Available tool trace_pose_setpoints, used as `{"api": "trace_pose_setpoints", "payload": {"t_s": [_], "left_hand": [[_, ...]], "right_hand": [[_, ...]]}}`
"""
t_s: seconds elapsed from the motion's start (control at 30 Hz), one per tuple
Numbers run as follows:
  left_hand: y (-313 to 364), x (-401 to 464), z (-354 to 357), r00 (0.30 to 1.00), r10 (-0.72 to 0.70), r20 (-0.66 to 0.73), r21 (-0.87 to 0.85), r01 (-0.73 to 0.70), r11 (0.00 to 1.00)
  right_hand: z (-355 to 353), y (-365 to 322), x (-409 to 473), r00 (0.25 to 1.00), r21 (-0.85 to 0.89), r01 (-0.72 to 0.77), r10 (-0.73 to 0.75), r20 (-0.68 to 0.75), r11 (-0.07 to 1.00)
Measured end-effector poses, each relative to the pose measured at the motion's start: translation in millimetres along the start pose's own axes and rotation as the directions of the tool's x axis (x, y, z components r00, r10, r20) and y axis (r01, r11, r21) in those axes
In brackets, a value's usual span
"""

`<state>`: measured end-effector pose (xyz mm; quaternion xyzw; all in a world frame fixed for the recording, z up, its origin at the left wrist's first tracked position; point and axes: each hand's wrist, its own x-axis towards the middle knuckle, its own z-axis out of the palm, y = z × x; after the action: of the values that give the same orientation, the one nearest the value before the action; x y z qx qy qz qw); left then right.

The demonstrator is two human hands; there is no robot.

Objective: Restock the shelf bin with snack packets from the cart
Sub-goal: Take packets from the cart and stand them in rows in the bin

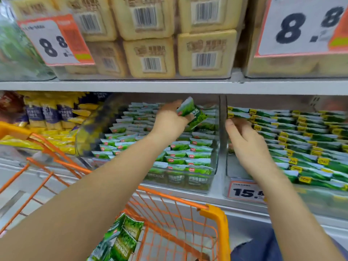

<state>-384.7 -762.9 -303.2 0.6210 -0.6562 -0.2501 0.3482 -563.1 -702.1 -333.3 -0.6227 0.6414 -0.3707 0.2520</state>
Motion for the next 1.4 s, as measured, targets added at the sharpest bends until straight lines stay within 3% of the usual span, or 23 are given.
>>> {"api": "trace_pose_setpoints", "payload": {"t_s": [0.1,0.57,0.7,0.83,1.0,1.13,1.4], "left_hand": [[2.4,17.9,14.7,0.995,-0.035,0.090,0.167,0.020,0.986],[-9.2,40.1,39.3,0.931,-0.041,0.362,0.385,-0.109,0.917],[-8.4,40.7,29.0,0.954,0.108,0.281,0.214,-0.171,0.962],[-8.4,39.6,25.8,0.907,0.122,0.403,0.426,-0.304,0.852],[-3.8,34.0,36.0,0.864,0.111,0.491,0.499,-0.383,0.777],[-3.1,29.6,47.6,0.887,0.162,0.433,0.578,-0.411,0.705],[-2.0,20.8,40.7,0.877,0.171,0.449,0.594,-0.436,0.676]], "right_hand": [[0.8,2.3,2.1,0.999,0.003,0.035,-0.035,-0.013,0.999],[3.0,1.4,4.1,0.996,-0.009,0.083,-0.083,-0.017,0.996],[3.3,2.5,3.5,0.997,-0.010,0.080,-0.080,-0.018,0.997],[3.0,1.2,2.4,0.997,-0.004,0.069,-0.069,-0.017,0.998],[3.3,-0.3,1.9,0.997,-0.001,0.069,-0.069,-0.028,0.998],[3.7,0.8,1.4,0.997,-0.002,0.071,-0.071,-0.030,0.997],[4.6,2.5,3.2,0.996,-0.015,0.078,-0.079,-0.033,0.997]]}}
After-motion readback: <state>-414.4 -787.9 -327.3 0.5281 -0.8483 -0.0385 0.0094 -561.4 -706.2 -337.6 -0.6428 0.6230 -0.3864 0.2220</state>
